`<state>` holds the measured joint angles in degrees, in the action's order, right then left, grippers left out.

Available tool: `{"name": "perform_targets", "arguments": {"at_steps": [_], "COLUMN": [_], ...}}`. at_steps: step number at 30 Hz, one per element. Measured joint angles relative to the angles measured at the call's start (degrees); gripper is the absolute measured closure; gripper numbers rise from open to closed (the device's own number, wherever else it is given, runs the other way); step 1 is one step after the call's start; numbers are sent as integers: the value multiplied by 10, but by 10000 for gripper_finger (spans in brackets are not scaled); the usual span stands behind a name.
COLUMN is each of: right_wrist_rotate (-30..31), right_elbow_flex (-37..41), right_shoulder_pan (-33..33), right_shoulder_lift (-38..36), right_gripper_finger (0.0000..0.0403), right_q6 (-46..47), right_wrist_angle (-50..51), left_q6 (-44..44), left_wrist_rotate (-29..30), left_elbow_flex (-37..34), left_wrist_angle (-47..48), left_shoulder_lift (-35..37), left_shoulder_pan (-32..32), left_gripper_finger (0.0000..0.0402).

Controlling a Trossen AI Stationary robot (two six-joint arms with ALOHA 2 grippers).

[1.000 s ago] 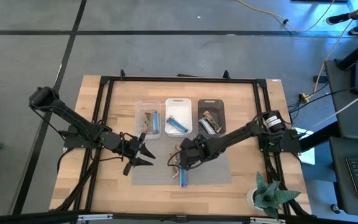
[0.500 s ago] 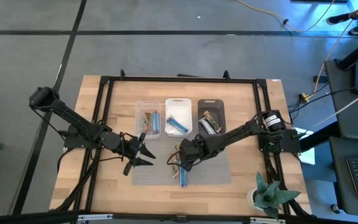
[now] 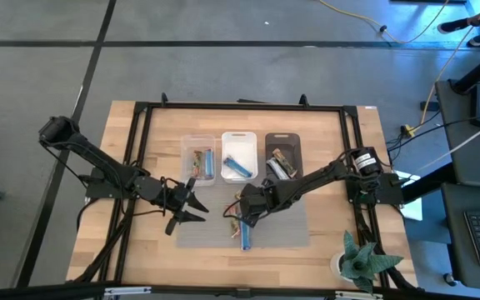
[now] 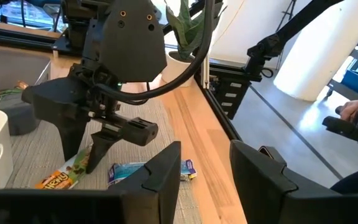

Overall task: Pick and place Granola Bars by type
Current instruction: Put the yellow granola bar into the black bin

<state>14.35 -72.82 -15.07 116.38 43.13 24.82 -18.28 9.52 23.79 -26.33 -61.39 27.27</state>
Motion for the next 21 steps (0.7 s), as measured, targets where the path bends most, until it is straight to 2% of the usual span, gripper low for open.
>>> {"name": "perform_targets", "arguments": {"at_steps": [7, 14, 18, 21], "right_wrist_rotate": [-14, -35, -30, -22], "right_elbow_flex": [-14, -76, -134, -191], "right_shoulder_pan": [0, -1, 0, 0], "right_shoulder_lift": [2, 3, 3, 3], "right_gripper_finger": [279, 284, 283, 283], "right_q6": [-3, -37, -63, -74], "right_wrist_angle": [5, 53, 113, 209], "left_q6": [0, 0, 0, -2], "left_wrist_rotate": [0, 0, 0, -1], "left_elbow_flex": [0, 0, 0, 0], "left_wrist_angle": [0, 1, 1, 1], "left_shoulder_lift": [0, 0, 0, 0], "left_shoulder_pan": [0, 0, 0, 0], "left_gripper_finger": [270, 270, 270, 270]}}
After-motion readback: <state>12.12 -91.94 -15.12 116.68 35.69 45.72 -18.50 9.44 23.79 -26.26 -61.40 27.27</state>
